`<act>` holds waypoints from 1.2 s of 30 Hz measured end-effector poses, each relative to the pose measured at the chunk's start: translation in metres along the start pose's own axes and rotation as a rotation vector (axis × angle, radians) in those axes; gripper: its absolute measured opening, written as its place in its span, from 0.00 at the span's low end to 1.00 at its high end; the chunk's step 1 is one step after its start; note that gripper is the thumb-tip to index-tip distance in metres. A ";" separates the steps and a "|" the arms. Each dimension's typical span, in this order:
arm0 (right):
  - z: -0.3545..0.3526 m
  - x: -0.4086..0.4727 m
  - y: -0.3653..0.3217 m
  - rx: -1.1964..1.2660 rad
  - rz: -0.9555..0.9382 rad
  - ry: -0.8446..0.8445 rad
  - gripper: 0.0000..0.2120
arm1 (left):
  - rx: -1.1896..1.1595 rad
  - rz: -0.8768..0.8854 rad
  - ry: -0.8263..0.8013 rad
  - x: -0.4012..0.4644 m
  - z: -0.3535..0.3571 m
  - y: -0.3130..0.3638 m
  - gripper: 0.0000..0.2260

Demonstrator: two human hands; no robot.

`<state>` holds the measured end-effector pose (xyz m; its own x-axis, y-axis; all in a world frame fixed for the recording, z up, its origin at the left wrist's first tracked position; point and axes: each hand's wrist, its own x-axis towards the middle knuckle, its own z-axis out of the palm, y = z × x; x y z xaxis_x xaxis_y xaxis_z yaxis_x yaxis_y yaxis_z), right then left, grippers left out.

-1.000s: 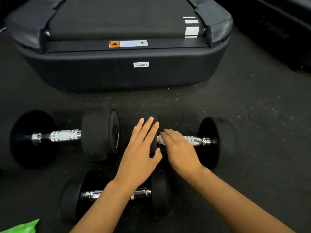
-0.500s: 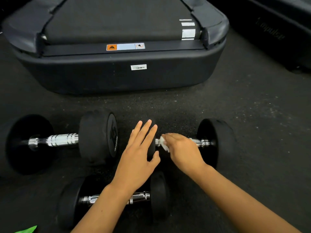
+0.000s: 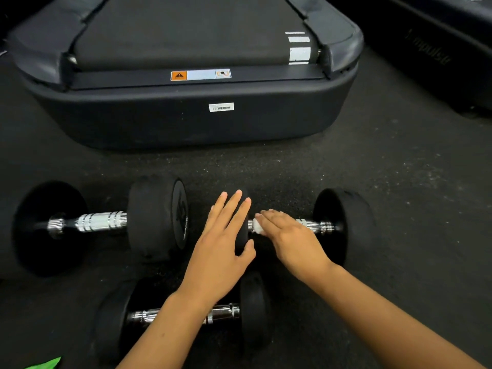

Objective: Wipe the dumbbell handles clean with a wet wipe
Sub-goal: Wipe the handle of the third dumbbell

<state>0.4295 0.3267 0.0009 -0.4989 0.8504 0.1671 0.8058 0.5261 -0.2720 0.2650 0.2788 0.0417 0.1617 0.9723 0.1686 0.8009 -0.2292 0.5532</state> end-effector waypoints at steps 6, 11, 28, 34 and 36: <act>0.004 0.002 -0.013 -0.054 -0.032 0.034 0.19 | -0.011 -0.011 0.023 0.000 0.002 0.000 0.31; -0.009 0.015 -0.010 0.056 0.081 0.003 0.07 | 0.001 0.001 0.011 0.001 0.000 0.001 0.31; -0.011 0.020 -0.012 0.098 0.079 -0.060 0.12 | 0.009 -0.001 0.024 0.000 0.001 -0.002 0.31; -0.018 0.013 -0.002 0.130 0.110 -0.039 0.10 | 0.046 0.016 -0.001 0.001 -0.002 0.000 0.31; -0.017 0.023 -0.007 0.090 0.119 -0.078 0.07 | 0.055 0.015 0.006 0.001 -0.003 -0.001 0.31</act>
<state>0.4181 0.3427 0.0229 -0.4276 0.9022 0.0558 0.8307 0.4166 -0.3694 0.2626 0.2801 0.0432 0.1708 0.9684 0.1817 0.8291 -0.2409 0.5045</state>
